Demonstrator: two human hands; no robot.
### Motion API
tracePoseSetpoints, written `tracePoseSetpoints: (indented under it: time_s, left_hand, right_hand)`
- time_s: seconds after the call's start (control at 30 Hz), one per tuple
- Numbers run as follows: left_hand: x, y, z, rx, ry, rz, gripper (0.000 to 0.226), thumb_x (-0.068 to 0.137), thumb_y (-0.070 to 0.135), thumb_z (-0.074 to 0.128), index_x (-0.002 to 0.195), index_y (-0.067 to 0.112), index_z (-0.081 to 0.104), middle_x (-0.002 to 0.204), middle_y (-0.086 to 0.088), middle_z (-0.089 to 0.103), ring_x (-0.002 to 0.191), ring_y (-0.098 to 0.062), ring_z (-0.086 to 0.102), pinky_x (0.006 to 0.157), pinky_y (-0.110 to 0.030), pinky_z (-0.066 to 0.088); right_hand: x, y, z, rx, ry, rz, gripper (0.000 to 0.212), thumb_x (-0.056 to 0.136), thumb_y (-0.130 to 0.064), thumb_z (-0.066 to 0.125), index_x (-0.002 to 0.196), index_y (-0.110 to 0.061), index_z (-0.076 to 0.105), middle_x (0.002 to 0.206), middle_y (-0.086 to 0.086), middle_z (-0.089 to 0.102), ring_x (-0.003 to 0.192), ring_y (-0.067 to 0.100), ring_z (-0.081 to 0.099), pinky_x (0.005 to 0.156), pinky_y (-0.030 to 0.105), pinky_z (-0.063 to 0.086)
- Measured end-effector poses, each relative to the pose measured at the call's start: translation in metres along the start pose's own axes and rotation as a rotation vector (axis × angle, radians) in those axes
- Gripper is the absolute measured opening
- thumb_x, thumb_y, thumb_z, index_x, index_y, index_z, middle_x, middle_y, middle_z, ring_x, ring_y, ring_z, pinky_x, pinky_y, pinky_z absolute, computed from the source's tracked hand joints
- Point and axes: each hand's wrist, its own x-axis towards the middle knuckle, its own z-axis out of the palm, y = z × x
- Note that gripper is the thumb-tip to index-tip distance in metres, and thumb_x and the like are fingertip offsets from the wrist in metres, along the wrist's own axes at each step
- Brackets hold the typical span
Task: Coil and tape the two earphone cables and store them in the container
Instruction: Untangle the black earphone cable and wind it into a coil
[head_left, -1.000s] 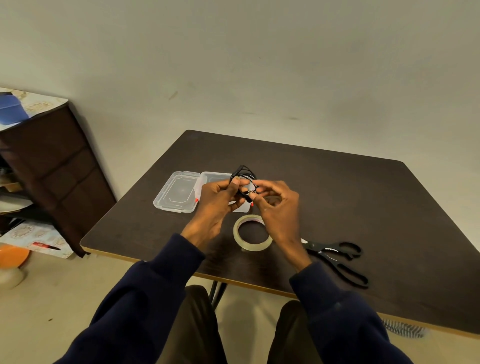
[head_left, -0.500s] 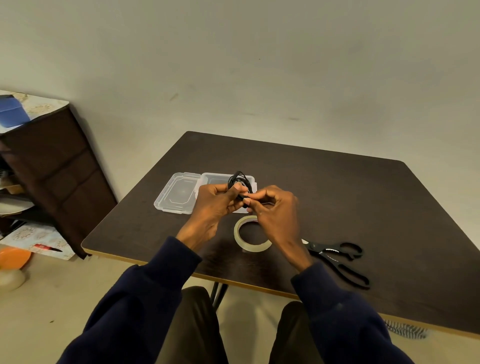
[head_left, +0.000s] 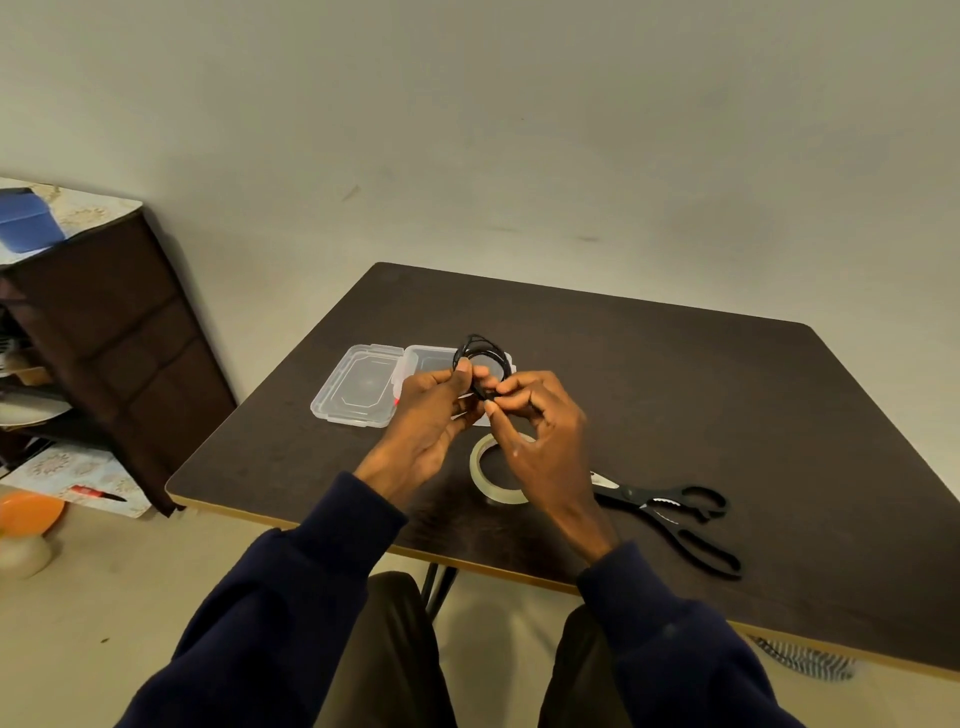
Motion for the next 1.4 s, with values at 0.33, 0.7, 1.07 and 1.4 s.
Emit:
tracePoseSetpoints:
  time_s: [0.33, 0.7, 1.07, 1.4]
  left_hand:
    - [-0.004, -0.002, -0.012, 0.171, -0.068, 0.17, 0.022, 0.102, 0.018, 0.052, 0.105, 0.007, 0.07, 0.081, -0.005, 0.07, 0.085, -0.015, 0.071, 0.081, -0.027, 0.058]
    - [-0.01, 0.004, -0.036, 0.148, -0.043, 0.069, 0.02, 0.098, 0.021, 0.057, 0.106, 0.012, 0.073, 0.106, -0.021, 0.072, 0.1, -0.022, 0.07, 0.093, -0.036, 0.055]
    - [-0.014, -0.002, -0.047, 0.012, -0.127, -0.116, 0.02, 0.097, 0.016, 0.057, 0.108, 0.004, 0.07, 0.089, -0.011, 0.071, 0.09, -0.02, 0.068, 0.088, -0.035, 0.055]
    - [-0.019, -0.008, -0.077, 0.26, -0.097, -0.18, 0.018, 0.099, 0.009, 0.053, 0.107, 0.006, 0.068, 0.097, -0.009, 0.075, 0.091, -0.018, 0.071, 0.076, -0.027, 0.058]
  right_hand:
    - [-0.003, 0.004, -0.007, 0.055, -0.002, 0.063, 0.009, 0.091, -0.013, 0.072, 0.094, -0.005, 0.076, 0.104, 0.004, 0.062, 0.096, 0.013, 0.063, 0.08, 0.024, 0.056]
    - [0.012, 0.031, -0.053, 0.061, -0.031, 0.364, 0.013, 0.093, -0.007, 0.068, 0.104, -0.011, 0.075, 0.102, 0.004, 0.073, 0.087, 0.014, 0.071, 0.067, 0.021, 0.058]
    - [0.007, 0.002, -0.026, 0.5, -0.341, 0.577, 0.033, 0.096, -0.018, 0.065, 0.125, -0.004, 0.065, 0.111, 0.011, 0.075, 0.102, 0.021, 0.074, 0.088, 0.034, 0.061]
    - [0.009, -0.004, 0.019, 0.185, -0.488, 0.573, 0.033, 0.084, -0.017, 0.081, 0.114, -0.008, 0.072, 0.094, 0.007, 0.076, 0.084, 0.025, 0.075, 0.072, 0.039, 0.064]
